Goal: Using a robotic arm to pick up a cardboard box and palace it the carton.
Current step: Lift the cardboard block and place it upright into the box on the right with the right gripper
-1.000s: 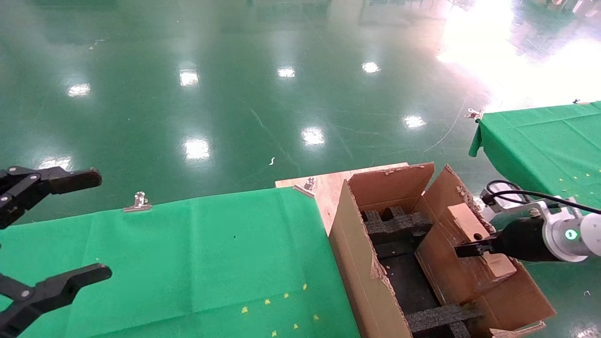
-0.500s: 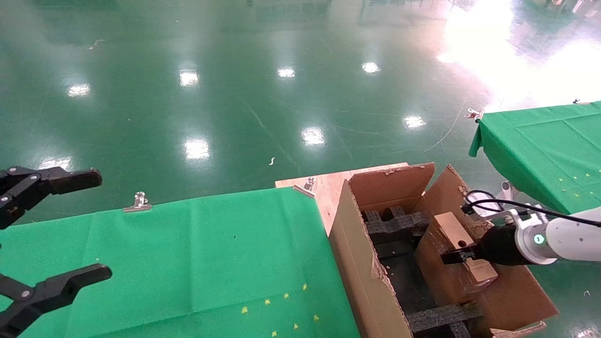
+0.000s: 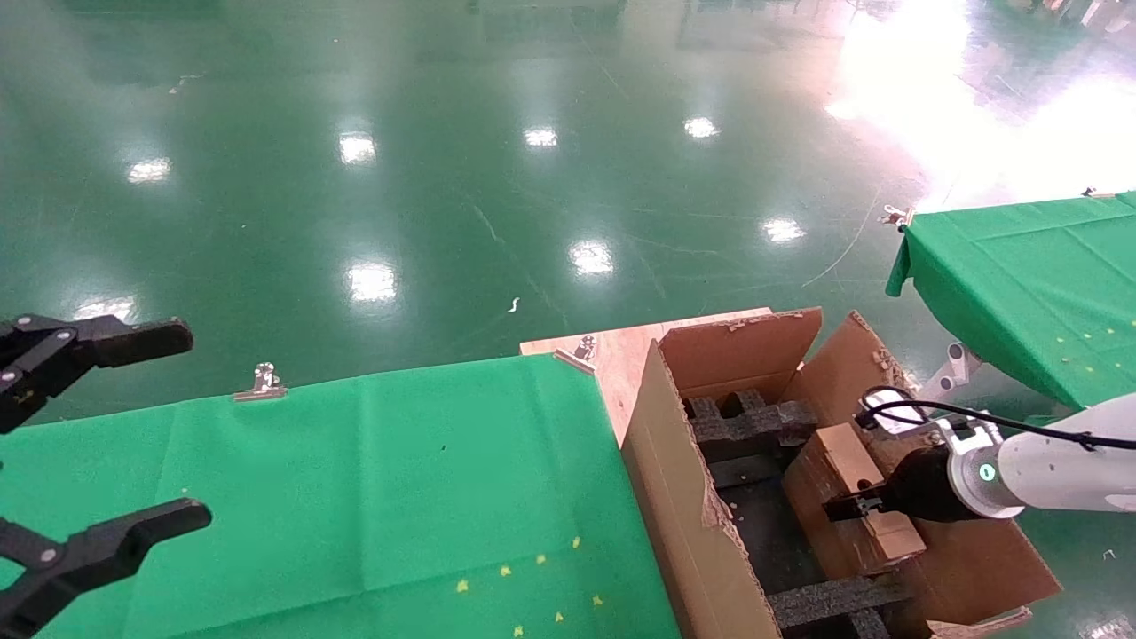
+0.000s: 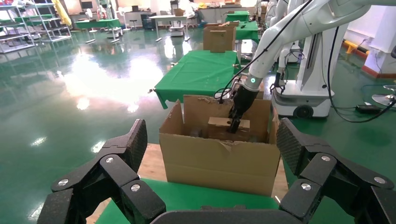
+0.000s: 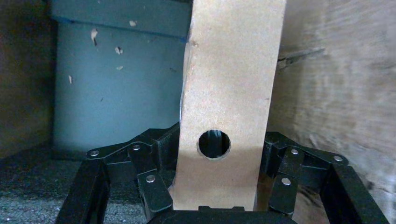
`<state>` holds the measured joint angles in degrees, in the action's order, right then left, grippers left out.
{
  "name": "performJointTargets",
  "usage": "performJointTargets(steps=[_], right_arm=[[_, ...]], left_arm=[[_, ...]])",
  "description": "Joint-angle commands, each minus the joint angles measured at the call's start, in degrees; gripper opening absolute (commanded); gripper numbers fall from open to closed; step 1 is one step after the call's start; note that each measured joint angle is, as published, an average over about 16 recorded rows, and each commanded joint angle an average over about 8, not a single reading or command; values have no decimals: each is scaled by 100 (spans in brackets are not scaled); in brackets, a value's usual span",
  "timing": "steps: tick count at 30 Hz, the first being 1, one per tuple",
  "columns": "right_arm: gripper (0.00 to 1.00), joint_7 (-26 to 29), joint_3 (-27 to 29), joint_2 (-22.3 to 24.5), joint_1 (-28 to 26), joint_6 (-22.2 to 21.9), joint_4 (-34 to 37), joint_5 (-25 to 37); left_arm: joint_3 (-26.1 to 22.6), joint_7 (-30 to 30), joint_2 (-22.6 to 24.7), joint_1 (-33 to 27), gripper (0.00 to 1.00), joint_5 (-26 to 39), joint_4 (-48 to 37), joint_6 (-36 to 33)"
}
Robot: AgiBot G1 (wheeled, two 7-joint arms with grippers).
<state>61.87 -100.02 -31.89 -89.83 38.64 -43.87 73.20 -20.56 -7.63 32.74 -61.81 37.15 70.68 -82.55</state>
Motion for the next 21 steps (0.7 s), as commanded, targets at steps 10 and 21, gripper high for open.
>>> performJointTargets(steps=[10,21], right_arm=[[100,-184,47,-137,121,52,168,-144],[100,-152,35,-100,83,50,135,-108]], left_arm=[[1,0,-1,1,100,-1,-1,1],[1,0,-1,1,100,-1,-1,1]])
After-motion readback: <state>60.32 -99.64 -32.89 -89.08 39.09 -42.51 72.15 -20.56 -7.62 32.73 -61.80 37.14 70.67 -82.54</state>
